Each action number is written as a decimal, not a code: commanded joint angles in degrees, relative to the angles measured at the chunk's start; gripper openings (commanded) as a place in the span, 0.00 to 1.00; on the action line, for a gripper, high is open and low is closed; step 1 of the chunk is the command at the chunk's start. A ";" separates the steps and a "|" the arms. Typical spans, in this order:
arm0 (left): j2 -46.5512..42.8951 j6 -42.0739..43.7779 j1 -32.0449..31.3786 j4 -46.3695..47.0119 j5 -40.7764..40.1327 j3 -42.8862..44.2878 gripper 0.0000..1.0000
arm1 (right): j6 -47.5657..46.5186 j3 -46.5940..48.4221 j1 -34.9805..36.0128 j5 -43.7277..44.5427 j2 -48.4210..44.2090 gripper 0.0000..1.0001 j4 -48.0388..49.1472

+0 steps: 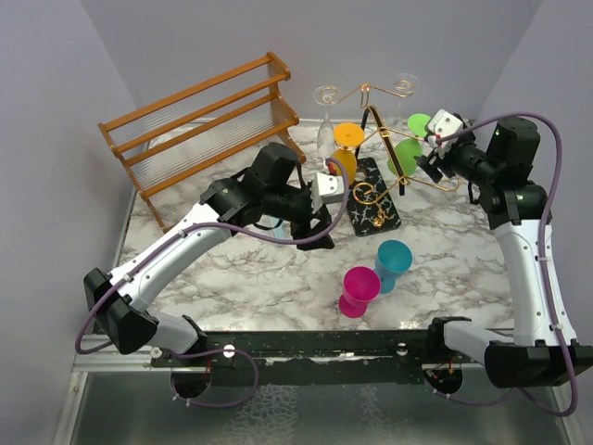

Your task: Place the wine glass upside down on the wine glass rack

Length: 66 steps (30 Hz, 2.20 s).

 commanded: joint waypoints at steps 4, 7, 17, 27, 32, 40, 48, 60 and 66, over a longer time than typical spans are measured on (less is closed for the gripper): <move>3.84 0.15 -7.94 1.60 -5.43 1.27 0.67 | 2.39 -2.48 -3.33 -4.18 -3.65 0.65 0.09; 6.13 2.55 -11.32 0.55 -9.40 2.35 0.67 | 2.95 -3.19 -4.33 -4.32 -4.62 0.65 0.33; 14.08 7.01 -17.68 -2.77 -16.89 7.17 0.66 | 3.52 -3.41 -4.88 -4.84 -5.15 0.65 0.71; 20.50 8.84 -20.57 -5.90 -18.16 10.19 0.47 | 3.29 -2.75 -4.90 -4.69 -4.88 0.65 0.16; 22.85 9.22 -20.97 -7.75 -18.03 11.45 0.36 | 2.76 -2.65 -4.90 -4.42 -4.56 0.65 -0.16; 21.54 13.17 -21.04 -11.44 -17.42 11.62 0.11 | 2.63 -1.92 -4.90 -4.85 -3.43 0.65 -0.24; 15.51 20.86 -21.10 -22.60 -14.86 13.36 0.00 | 0.48 -1.98 -4.90 -4.82 -1.96 0.66 -0.50; 7.35 23.40 -8.71 -30.33 -7.04 22.49 0.00 | 2.38 9.22 -4.90 -1.69 5.49 0.70 -4.53; 2.05 22.15 5.28 -32.36 -0.02 27.74 0.00 | 5.65 16.55 -4.90 -2.47 9.47 0.72 -8.87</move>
